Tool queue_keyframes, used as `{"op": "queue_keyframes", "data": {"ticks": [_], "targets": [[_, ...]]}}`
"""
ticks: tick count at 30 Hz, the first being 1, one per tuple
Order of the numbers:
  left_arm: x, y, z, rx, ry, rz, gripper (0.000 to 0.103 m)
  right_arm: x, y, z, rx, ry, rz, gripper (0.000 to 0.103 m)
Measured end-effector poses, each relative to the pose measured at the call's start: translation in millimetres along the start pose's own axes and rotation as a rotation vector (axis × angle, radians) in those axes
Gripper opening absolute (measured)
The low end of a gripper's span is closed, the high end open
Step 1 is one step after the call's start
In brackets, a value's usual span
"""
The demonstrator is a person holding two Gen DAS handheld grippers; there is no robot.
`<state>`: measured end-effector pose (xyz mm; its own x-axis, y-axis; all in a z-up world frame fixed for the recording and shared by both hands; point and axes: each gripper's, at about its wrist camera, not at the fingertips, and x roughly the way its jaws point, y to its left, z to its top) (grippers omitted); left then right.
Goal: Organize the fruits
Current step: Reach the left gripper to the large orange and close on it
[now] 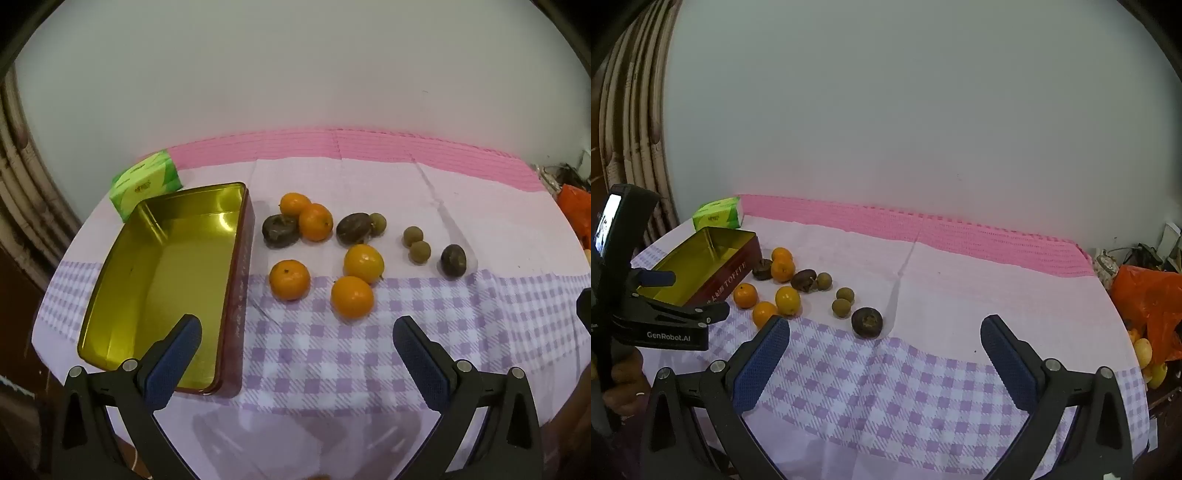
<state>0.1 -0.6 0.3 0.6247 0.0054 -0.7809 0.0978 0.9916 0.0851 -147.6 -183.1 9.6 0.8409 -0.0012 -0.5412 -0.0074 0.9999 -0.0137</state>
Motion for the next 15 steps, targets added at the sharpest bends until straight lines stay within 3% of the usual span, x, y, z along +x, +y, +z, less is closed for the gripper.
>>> {"op": "queue_keyframes", "data": {"ticks": [4, 9, 15], "targets": [[4.3, -1.2, -0.1, -0.013, 0.008, -0.031, 0.103, 0.2, -0.7, -1.8, -0.008, 0.005, -0.004, 0.103], [-1.2, -11.5, -5.1, 0.026, -0.014, -0.013, 0.103, 1.9, 0.7, -5.6, -0.005, 0.015, 0.0, 0.103], [5.2, -9.5, -2.7, 0.026, 0.023, -0.058, 0.103, -0.1, -3.3, -3.4, 0.007, 0.008, -0.001, 0.103]]}}
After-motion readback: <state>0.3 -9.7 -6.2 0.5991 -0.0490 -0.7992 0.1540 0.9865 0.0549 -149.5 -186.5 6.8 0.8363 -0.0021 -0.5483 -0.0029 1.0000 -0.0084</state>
